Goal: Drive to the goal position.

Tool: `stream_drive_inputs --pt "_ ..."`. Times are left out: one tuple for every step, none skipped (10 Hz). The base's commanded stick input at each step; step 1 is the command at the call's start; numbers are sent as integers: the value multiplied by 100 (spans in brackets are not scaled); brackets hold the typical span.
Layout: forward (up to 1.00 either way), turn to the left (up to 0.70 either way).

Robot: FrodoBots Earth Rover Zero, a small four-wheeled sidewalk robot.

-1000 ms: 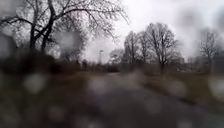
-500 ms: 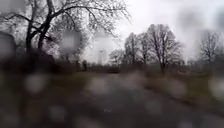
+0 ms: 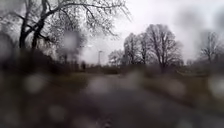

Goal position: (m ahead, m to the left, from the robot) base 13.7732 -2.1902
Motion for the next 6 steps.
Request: stream_drive_inputs --pt "85 8" --pt "85 23" --pt "85 29" --pt "85 26" --pt "85 0" --pt "85 0"
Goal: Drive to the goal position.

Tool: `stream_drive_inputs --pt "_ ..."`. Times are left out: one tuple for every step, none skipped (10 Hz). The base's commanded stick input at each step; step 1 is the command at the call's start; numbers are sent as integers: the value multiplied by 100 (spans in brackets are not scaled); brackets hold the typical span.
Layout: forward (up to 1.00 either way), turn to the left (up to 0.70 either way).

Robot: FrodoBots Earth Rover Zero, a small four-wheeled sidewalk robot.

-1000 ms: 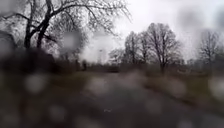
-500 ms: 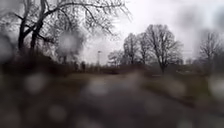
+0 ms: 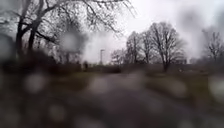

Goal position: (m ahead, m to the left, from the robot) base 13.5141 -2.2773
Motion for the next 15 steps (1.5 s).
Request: stream_drive_inputs --pt "85 0" --pt "85 0" --pt "85 0" --pt "85 0" --pt "85 0" --pt "85 0" --pt "85 0" --pt "85 0" --pt "85 0" --pt "85 0" --pt "85 0" --pt "85 0" --pt "85 0" --pt "85 0" --pt "85 0"
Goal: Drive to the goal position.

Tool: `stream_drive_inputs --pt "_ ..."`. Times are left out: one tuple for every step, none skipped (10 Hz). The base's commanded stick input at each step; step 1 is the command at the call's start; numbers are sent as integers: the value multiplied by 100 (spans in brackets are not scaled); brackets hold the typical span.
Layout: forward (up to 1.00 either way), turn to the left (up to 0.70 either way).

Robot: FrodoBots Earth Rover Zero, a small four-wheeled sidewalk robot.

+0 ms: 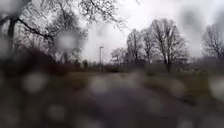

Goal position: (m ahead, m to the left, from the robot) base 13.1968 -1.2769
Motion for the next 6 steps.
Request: stream_drive_inputs --pt "85 0" --pt "85 0" --pt "85 0" --pt "85 0" --pt "85 0" --pt "85 0"
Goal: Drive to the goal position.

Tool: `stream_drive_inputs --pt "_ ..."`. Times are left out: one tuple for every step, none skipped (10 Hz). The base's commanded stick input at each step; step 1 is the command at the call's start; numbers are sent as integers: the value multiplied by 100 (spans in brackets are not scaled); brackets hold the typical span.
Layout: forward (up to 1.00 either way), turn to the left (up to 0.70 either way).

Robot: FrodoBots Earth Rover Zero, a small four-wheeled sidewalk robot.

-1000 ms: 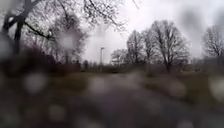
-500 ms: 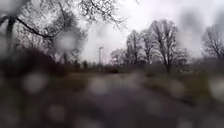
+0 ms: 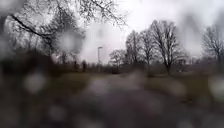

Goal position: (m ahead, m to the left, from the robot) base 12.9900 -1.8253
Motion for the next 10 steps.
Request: stream_drive_inputs --pt "85 0" --pt "85 0" --pt "85 0" --pt "85 0" --pt "85 0" --pt "85 0" --pt "85 0" --pt "85 0" --pt "85 0" --pt "85 0"
